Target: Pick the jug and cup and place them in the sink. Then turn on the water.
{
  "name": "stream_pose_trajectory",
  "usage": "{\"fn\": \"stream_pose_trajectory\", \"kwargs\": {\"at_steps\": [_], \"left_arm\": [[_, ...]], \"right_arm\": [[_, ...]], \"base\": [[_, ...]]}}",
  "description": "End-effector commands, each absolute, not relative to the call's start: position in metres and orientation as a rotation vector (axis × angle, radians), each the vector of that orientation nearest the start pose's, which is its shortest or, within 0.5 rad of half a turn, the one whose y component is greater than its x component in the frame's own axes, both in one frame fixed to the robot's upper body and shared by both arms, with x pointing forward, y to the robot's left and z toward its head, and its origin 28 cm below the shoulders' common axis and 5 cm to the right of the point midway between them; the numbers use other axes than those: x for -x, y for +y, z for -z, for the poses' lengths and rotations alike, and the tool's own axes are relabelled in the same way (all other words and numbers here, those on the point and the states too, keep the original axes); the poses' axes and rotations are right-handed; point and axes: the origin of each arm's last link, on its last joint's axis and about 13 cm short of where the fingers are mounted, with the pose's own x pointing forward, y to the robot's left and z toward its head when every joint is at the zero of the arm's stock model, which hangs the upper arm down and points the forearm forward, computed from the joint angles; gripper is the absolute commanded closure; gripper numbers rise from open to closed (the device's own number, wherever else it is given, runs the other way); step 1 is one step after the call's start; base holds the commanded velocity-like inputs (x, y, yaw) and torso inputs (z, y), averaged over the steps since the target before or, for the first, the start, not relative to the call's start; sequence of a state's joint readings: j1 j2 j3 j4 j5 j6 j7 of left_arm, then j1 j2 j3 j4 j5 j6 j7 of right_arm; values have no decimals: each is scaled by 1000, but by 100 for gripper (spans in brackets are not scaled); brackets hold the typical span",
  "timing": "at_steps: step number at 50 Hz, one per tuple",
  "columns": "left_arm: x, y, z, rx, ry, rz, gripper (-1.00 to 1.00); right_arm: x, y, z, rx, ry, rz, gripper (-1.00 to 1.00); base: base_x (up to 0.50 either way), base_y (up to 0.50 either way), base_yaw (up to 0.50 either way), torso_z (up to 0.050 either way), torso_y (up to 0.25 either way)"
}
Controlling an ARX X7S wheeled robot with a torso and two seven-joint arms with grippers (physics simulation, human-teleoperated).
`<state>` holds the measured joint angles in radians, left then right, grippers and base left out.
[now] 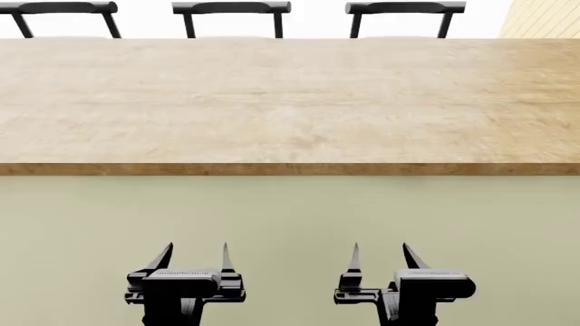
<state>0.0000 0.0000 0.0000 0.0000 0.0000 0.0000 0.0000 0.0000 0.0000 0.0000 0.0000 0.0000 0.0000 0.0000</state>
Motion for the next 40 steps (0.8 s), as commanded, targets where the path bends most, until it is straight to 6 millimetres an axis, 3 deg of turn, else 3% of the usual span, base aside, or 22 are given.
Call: {"fn": "stream_pose_trajectory", "kwargs": {"at_steps": [1, 10, 20, 27, 34, 40], "left_arm": [[-211, 206, -13, -2, -2, 0, -100], [-212, 208, -24, 11, -26, -15, -100], [-225, 207, -86, -23, -158, 25, -100], [-249, 215, -142, -23, -246, 57, -100], [-265, 222, -182, -36, -277, 99, -100], [-290, 222, -213, -16, -263, 117, -100]], "right_arm": [[-211, -96, -11, 0, 0, -1, -100], [-211, -94, -10, 0, 1, -6, -100], [-228, -110, -47, 16, -94, 31, -100], [-252, -123, -92, 50, -164, 20, -100], [-282, -137, -154, 87, -262, -12, -100], [-303, -151, -206, 110, -316, -20, -100]], "base": [[0, 0, 0, 0, 0], [0, 0, 0, 17, 0], [0, 0, 0, 50, 0], [0, 0, 0, 50, 0], [0, 0, 0, 50, 0], [0, 0, 0, 50, 0]]}}
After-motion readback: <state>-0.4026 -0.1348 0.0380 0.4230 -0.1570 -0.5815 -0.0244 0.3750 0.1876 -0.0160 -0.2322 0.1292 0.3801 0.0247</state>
